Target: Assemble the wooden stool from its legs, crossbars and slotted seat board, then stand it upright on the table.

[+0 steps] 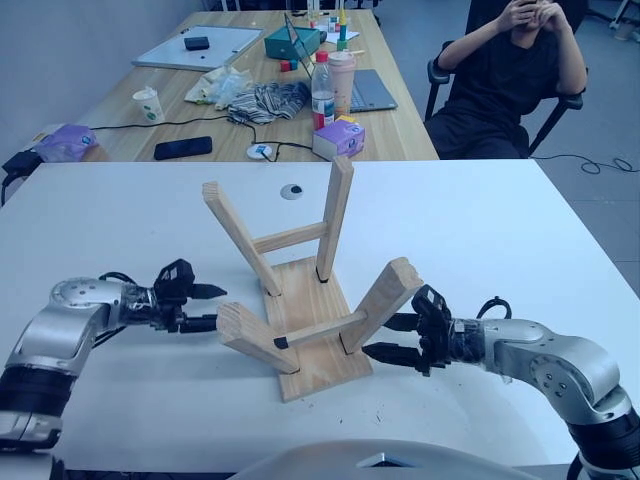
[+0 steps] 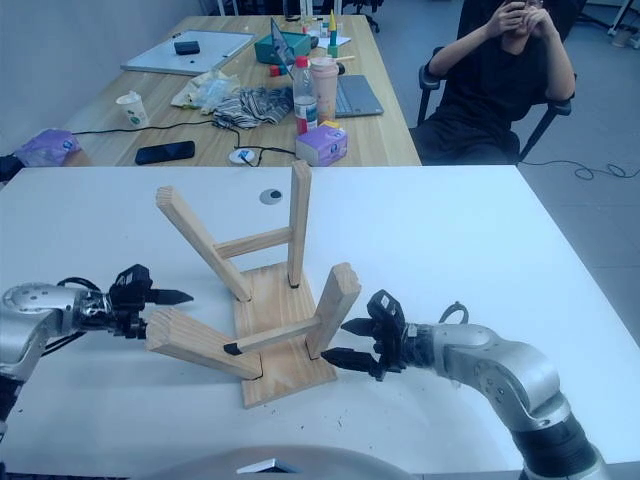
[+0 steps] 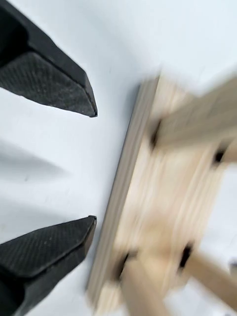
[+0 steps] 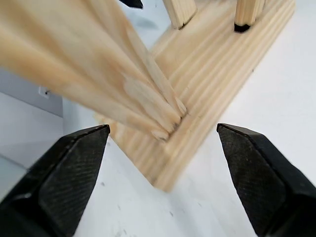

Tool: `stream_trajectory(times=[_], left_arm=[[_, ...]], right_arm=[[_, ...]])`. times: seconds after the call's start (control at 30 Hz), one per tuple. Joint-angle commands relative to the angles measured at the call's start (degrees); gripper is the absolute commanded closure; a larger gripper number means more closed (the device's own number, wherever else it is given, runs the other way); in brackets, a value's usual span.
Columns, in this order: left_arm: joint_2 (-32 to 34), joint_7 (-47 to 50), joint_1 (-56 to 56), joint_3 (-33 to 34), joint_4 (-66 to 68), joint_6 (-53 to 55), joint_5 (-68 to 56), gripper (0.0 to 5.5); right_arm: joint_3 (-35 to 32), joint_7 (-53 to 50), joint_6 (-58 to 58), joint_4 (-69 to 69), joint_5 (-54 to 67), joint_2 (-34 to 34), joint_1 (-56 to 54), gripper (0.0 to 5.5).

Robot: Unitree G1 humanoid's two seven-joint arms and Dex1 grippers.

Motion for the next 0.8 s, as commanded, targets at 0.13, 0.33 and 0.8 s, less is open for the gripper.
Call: stream_trajectory(times=[0.13,0.33,0.8], left_arm=[[-9.62,2.30,-10.25,0.92,7.87,-7.55,1.04,1.82],[-13.39,-1.73,-8.76,2.50,1.54,-5.26,-4.96,1.82],[-7.71,-4.73,5.39,-3.65,-22.70,9.26,-9.93,1.82]], right_arm=[[2.26,-7.18,1.84,-0.54,-1.82,5.27,-0.10,1.82],[7.13,0.72,-11.27,8.88,-16.01,-3.15,-5.02,2.81],[8.13,13.71,-36.78,37.62,-29.39,4.53,-20.88,3.14]])
